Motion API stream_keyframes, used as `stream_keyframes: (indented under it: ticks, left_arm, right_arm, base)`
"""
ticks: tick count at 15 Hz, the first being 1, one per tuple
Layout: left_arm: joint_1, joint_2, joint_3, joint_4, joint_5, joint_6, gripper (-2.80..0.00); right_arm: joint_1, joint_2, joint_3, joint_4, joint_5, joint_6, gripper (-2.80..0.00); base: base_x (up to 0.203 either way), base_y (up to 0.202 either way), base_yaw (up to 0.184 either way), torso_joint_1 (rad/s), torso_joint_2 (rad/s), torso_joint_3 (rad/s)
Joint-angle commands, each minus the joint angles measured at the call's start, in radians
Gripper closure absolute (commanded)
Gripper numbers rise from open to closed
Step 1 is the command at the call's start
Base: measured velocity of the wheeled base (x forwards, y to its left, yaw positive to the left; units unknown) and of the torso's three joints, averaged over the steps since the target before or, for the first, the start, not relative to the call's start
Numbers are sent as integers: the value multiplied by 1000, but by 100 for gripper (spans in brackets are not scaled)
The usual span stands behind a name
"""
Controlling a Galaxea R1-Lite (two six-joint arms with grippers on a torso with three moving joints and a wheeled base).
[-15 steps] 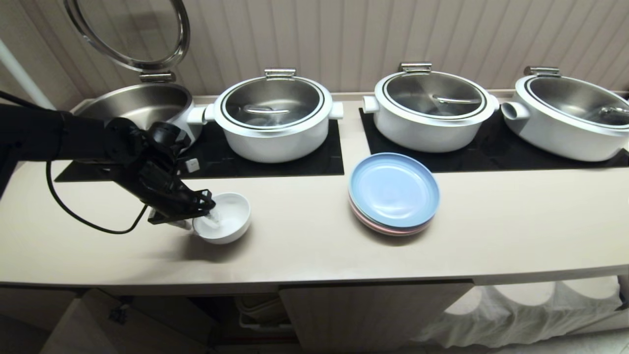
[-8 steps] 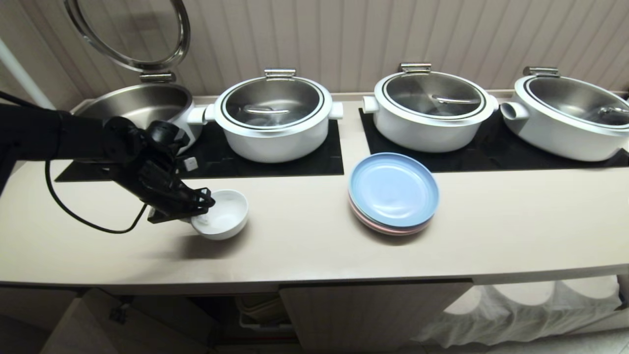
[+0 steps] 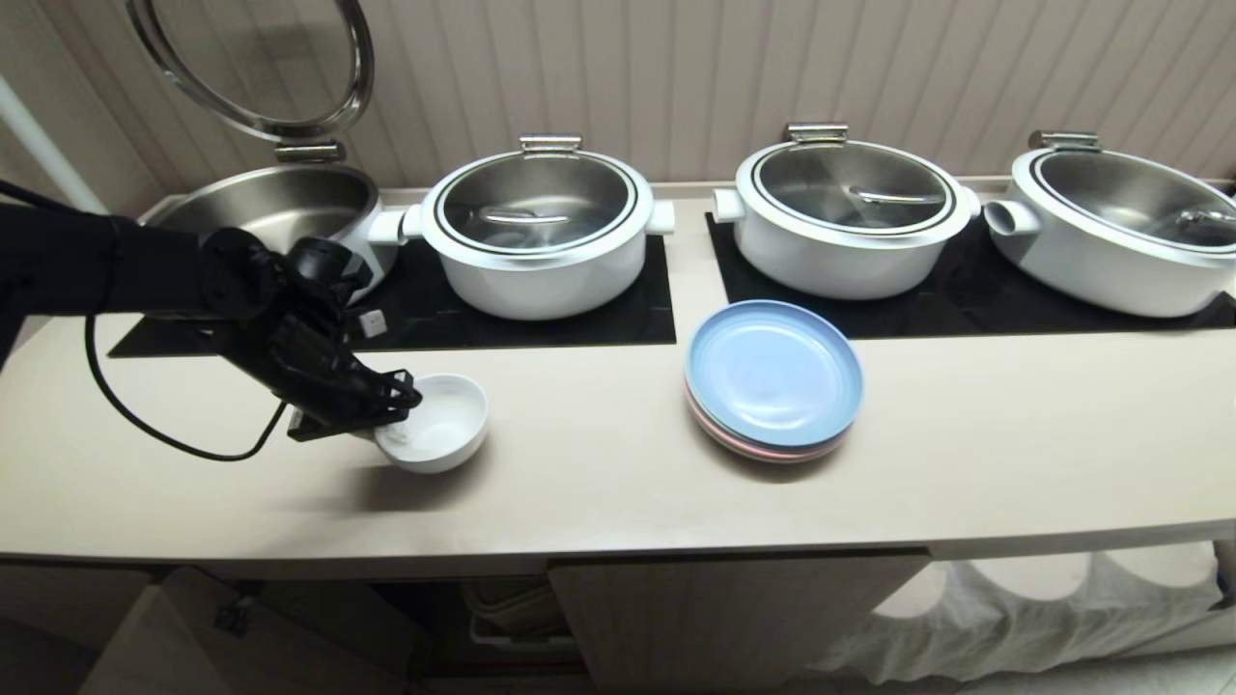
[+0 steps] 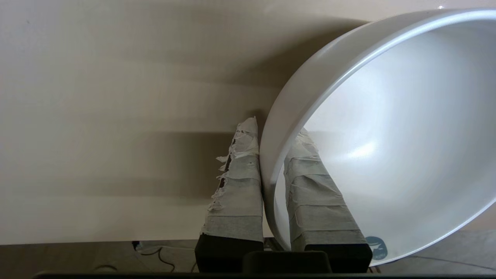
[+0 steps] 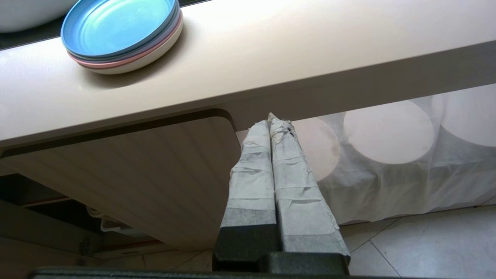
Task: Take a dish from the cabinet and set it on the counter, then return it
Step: Pick up the bowl from the table
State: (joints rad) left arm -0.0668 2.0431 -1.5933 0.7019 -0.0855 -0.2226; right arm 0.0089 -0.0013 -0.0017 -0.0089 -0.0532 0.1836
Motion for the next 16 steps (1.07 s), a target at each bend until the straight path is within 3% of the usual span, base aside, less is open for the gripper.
stream_keyframes:
  ticks: [1, 7, 16]
  left_arm:
    - [-1, -22, 12, 12, 0, -30, 0]
    - [0, -135, 136, 17, -12, -38, 0]
    - [-3, -344, 414, 6, -22, -124, 0]
  right_arm:
    - [0, 1, 0, 0, 0, 2, 0]
    - [0, 1, 0, 0, 0, 0, 0]
    - [0, 1, 0, 0, 0, 2, 0]
  base:
    - [0, 0, 0, 0, 0, 0]
    - [0, 0, 0, 0, 0, 0]
    - [0, 0, 0, 0, 0, 0]
